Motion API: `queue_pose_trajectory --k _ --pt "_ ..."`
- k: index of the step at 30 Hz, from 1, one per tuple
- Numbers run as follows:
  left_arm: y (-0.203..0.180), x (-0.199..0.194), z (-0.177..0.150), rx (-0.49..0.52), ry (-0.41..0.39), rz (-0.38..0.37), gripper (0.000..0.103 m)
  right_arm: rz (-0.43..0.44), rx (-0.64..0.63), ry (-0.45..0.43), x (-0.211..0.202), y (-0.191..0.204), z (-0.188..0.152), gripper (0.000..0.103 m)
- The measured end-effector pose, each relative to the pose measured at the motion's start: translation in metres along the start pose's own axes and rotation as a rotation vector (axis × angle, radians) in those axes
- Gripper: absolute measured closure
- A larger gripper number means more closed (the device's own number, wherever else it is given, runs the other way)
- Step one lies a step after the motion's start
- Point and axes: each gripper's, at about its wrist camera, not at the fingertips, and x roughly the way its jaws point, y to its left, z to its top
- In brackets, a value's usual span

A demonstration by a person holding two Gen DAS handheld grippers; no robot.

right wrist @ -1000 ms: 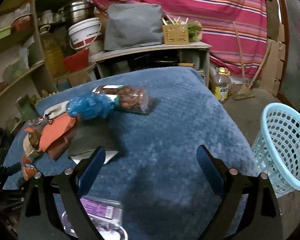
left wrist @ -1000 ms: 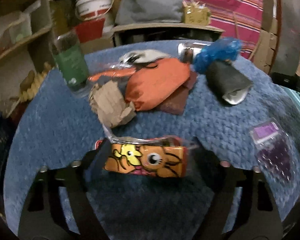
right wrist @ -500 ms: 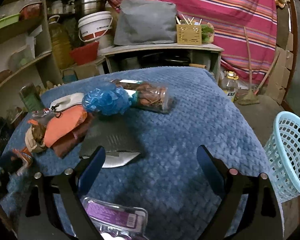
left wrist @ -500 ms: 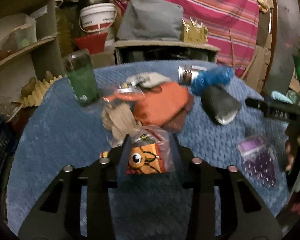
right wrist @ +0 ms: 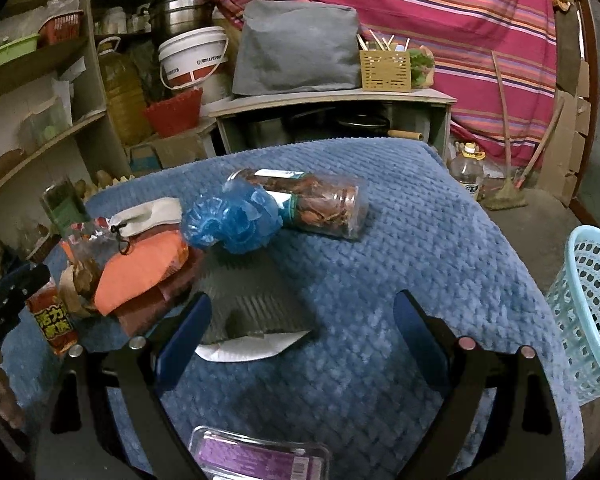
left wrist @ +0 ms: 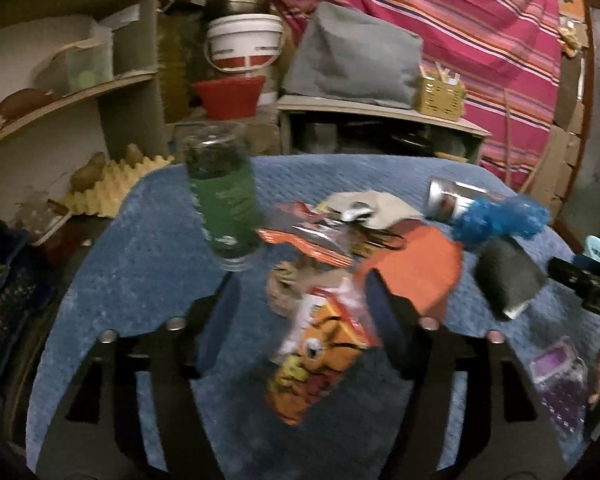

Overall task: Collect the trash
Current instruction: 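Lift the orange snack bag with the left tool and adjust the grip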

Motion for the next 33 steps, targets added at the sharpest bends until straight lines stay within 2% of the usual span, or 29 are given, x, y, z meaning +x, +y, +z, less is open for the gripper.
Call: queue_pose_trajectory --k 5,7,9,11,14,16,19,27,33 --pt "0.017 0.005 0.002 -0.064 -0.007 0.012 0.02 0.004 0.009 -0.001 0.002 0.002 0.001 0.012" --pt "0.02 0.004 0.001 -0.072 0.011 -0.021 0.018 0.002 0.003 -0.001 0.002 0.003 0.001 0.012" --pt "0.017 0.001 -0.002 -0.053 0.02 -0.053 0.017 -0.002 -0.013 -0.001 0.002 0.005 0.0 0.012" --pt "0.012 -0.003 -0.007 -0.022 0.016 -0.051 0.014 -0.01 -0.029 -0.002 0.001 0.006 0.0 0.012" --pt "0.007 -0.009 -0.016 0.006 0.025 -0.09 0.013 -0.021 -0.05 -0.002 0.0 0.007 -0.001 0.012" --pt "0.004 -0.008 -0.023 0.008 0.063 -0.14 0.011 -0.024 -0.054 -0.002 -0.001 0.006 -0.002 0.012" --pt "-0.003 -0.008 -0.03 0.03 0.099 -0.177 0.01 -0.029 -0.058 0.001 -0.001 0.005 -0.003 0.012" --pt "-0.023 -0.013 -0.053 0.078 0.182 -0.216 0.01 -0.03 -0.059 0.005 -0.003 0.001 -0.004 0.012" --pt "-0.033 -0.026 -0.053 0.075 0.181 -0.252 0.01 -0.025 -0.056 0.009 -0.004 -0.002 -0.006 0.012"
